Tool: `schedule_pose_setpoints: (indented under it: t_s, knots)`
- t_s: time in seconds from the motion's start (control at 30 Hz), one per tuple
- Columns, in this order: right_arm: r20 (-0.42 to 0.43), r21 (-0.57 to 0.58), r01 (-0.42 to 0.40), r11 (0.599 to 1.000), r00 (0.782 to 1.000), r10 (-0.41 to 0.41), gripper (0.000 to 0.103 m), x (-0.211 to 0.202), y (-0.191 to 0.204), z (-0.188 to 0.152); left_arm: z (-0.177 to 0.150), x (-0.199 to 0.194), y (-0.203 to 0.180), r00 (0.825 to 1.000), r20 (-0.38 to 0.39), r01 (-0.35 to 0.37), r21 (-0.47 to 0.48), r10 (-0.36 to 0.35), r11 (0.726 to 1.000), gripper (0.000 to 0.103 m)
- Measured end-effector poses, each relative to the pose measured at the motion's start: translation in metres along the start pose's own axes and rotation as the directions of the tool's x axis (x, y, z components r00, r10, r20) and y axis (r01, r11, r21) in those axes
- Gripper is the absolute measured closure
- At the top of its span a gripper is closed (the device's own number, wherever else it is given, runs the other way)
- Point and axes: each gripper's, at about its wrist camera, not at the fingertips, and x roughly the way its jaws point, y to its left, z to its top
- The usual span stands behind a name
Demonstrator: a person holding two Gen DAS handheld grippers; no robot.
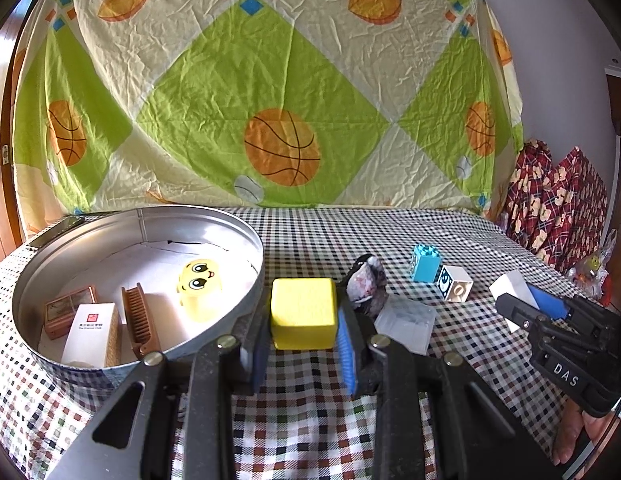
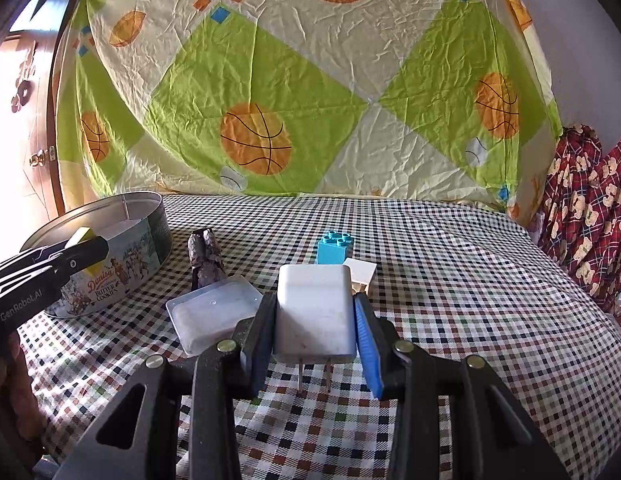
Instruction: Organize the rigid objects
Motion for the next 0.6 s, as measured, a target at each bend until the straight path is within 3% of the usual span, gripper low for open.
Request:
schedule_pose_setpoints:
  t_s: [0.6]
  knots:
    - [0.039,-0.011,0.012,1.0,0.999,-0.012,0.063,-0.0075,0.0028,-0.0016,0.0009,-0.0043,-0.0011,1.0,0.023,0.0,-0.004,0.0,1.0,0.076]
